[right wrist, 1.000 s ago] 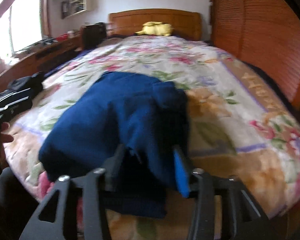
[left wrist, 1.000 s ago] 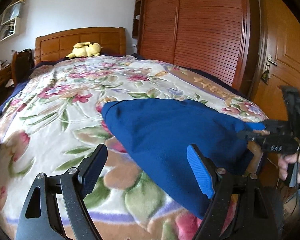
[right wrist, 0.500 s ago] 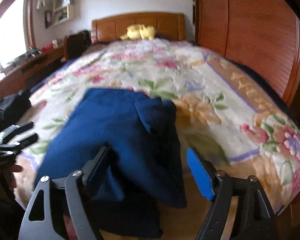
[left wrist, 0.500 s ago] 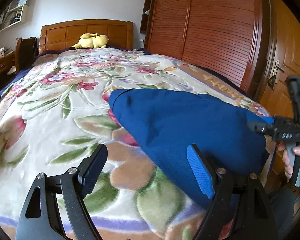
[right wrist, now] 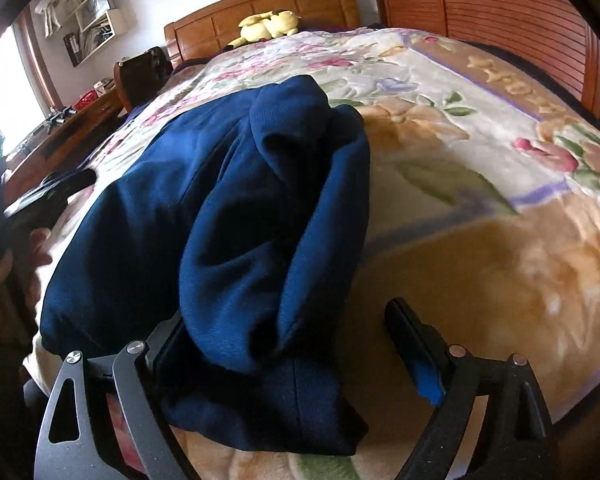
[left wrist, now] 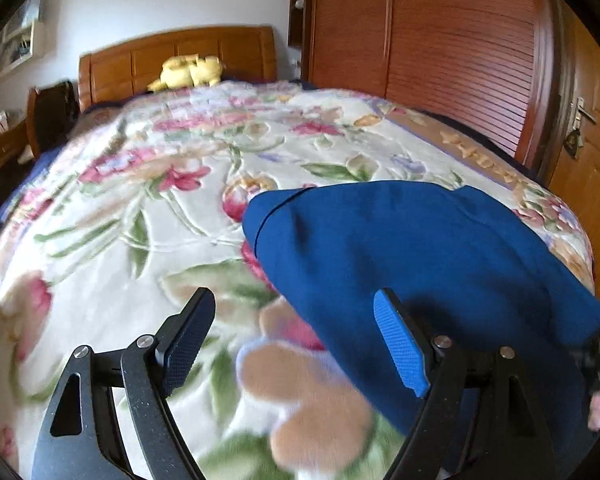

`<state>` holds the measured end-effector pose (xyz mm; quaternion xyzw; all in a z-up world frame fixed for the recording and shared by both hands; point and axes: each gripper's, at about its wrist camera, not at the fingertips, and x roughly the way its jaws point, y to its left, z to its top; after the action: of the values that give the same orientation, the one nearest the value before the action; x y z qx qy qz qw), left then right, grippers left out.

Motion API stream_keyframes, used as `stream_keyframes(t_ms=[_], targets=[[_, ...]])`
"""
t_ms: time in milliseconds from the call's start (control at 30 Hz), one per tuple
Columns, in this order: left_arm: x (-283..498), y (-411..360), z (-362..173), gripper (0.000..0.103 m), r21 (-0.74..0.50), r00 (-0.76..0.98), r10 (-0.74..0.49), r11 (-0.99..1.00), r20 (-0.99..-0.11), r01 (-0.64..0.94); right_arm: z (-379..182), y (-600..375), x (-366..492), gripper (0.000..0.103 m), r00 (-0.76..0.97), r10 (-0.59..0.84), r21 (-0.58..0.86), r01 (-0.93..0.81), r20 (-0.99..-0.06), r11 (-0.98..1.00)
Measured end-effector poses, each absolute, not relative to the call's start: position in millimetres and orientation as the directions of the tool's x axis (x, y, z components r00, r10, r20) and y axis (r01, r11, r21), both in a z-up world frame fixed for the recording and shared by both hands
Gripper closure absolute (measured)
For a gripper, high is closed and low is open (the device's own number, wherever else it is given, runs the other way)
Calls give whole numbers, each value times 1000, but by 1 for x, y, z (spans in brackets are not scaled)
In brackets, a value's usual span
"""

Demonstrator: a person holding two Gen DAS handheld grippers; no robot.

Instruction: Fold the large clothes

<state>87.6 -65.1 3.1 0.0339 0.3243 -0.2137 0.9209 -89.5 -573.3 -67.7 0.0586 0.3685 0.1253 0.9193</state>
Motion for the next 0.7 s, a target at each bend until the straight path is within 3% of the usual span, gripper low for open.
stream_keyframes(t_ms=[100, 133, 300, 400, 467, 567, 600, 667, 700], targets=[[114, -69, -6, 21, -101, 676, -374, 908, -635, 407, -70, -572, -85, 29, 682, 321, 224, -230, -657, 947], [119, -71, -8, 21, -111, 670, -380, 906, -638, 409, -71, -570, -88, 38, 680, 349, 240, -253, -645, 937], [148, -75, -18, 21, -128, 640, -366, 913, -675, 387, -74, -573, -89, 47, 698, 362, 232, -278, -618, 932], [163, -78, -23, 21, -146, 621, -379, 908, -686, 392, -75, -577, -88, 58, 691, 399, 258, -305, -603, 917], [171, -79, -28, 28, -178, 592, -399, 901, -700, 396, -74, -579, -91, 66, 697, 413, 253, -327, -586, 911], [177, -79, -31, 40, -212, 573, -425, 891, -701, 401, -74, -582, -96, 70, 709, 425, 247, -347, -563, 905], [177, -81, -31, 50, -204, 570, -428, 887, -701, 415, -75, -584, -96, 71, 710, 431, 252, -350, -557, 902], [178, -84, -32, 55, -198, 560, -429, 883, -709, 425, -75, -585, -95, 73, 714, 440, 259, -356, -545, 898], [179, -86, -32, 63, -201, 554, -434, 880, -710, 431, -75, -585, -94, 73, 717, 440, 254, -359, -541, 898]])
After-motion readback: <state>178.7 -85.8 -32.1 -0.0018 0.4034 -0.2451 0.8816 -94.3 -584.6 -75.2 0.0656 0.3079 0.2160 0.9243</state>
